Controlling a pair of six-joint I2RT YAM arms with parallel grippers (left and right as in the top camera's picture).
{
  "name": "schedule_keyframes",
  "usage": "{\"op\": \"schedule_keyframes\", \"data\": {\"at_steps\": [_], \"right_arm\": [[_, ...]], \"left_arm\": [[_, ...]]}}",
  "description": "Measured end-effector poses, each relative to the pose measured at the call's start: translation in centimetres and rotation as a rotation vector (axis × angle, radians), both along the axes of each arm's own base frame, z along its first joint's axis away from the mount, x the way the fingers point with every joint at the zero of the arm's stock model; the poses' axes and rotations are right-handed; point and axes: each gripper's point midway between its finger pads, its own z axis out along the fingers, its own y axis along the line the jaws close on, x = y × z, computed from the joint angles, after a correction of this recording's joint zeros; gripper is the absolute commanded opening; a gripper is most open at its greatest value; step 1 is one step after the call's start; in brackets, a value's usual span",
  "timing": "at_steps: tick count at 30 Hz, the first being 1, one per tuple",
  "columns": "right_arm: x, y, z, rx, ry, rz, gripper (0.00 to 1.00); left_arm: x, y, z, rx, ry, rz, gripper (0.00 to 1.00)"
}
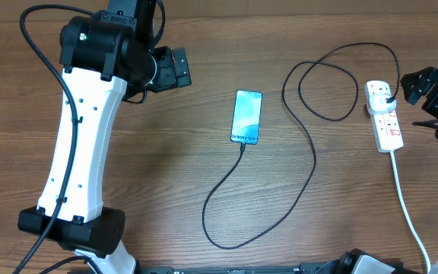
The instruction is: Plug charger to phone and switch on socket
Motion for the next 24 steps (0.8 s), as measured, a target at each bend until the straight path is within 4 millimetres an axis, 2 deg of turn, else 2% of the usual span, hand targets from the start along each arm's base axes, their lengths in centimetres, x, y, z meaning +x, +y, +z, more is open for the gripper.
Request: {"op": "schedule_keyframes", "data": {"at_steps": [11, 15, 18, 24], "right_arm": [[0.0, 0.0, 0.0, 0.000, 0.001, 0.000, 1.00], [0.0, 0.0, 0.0, 0.000, 0.001, 0.000, 1.00], [0.0, 0.0, 0.0, 0.001, 0.001, 0.000, 1.00], [0.0, 0.0, 0.0, 0.000, 0.001, 0.000, 1.00]], "left_arm": [[-0.1, -0.4, 0.0, 0.010, -0.006, -0.012, 1.00], [0.3, -0.7, 0.9, 0.077, -0.076, -0.022, 1.00], [-0.3, -0.2, 2.6, 0.144, -0.142, -0.019, 1.00], [-3.0, 1.5, 7.4, 0.166, -0.288, 0.007, 1.00]]}}
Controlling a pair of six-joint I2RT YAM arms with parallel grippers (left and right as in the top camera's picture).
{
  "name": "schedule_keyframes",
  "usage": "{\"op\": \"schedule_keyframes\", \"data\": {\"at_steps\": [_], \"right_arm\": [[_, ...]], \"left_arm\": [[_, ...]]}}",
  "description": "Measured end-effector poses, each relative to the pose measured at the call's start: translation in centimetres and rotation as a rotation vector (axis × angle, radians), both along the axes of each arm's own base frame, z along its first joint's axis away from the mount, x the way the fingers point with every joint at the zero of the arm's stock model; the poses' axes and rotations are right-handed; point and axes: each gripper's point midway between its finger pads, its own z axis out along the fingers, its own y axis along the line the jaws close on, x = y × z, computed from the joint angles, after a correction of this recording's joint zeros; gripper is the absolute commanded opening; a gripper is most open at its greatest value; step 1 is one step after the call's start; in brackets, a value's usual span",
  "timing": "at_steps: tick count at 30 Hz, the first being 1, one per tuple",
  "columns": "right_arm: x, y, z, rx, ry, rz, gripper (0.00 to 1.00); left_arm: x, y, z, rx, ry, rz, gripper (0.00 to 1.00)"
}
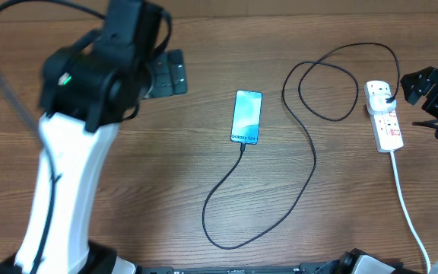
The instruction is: Plug charger to phone and switch on socket
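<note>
The phone [247, 116] lies face up at the table's middle, screen lit. The black charger cable [310, 164] is plugged into its lower end, runs in a wide loop and ends at the plug [387, 94] in the white power strip [387, 122] on the right. My right gripper [411, 82] hovers just right of the plug, its fingers showing as one dark mass with no gap and nothing held. My left gripper [170, 73] stands far left of the phone, open and empty. The strip's switch state is too small to read.
The strip's white lead [407, 209] runs down to the front edge on the right. My left arm [67, 152] rises large over the table's left side, hiding the wood beneath it. Bare wood lies between the phone and the left gripper.
My left arm has shifted left and looms larger in the overhead view, its gripper a little further left. The right gripper, phone, cable and strip are unchanged.
</note>
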Motion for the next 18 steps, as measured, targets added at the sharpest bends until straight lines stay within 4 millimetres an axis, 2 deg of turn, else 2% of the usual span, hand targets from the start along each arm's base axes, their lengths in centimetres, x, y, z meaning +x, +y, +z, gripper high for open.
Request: {"op": "schedule_keyframes", "data": {"at_steps": [5, 10, 14, 18], "right_arm": [[0.0, 0.0, 0.0, 0.000, 0.000, 0.000, 1.00], [0.0, 0.0, 0.0, 0.000, 0.000, 0.000, 1.00], [0.0, 0.0, 0.0, 0.000, 0.000, 0.000, 1.00], [0.0, 0.0, 0.0, 0.000, 0.000, 0.000, 1.00]], "left_arm": [[-2.3, 1.1, 2.5, -0.014, -0.069, 0.006, 1.00], [-3.0, 1.4, 3.2, -0.025, -0.096, 0.006, 1.00], [-1.7, 0.9, 3.6, -0.062, -0.194, 0.007, 1.00], [-0.6, 0.4, 2.2, -0.092, -0.275, 0.004, 1.00]]}}
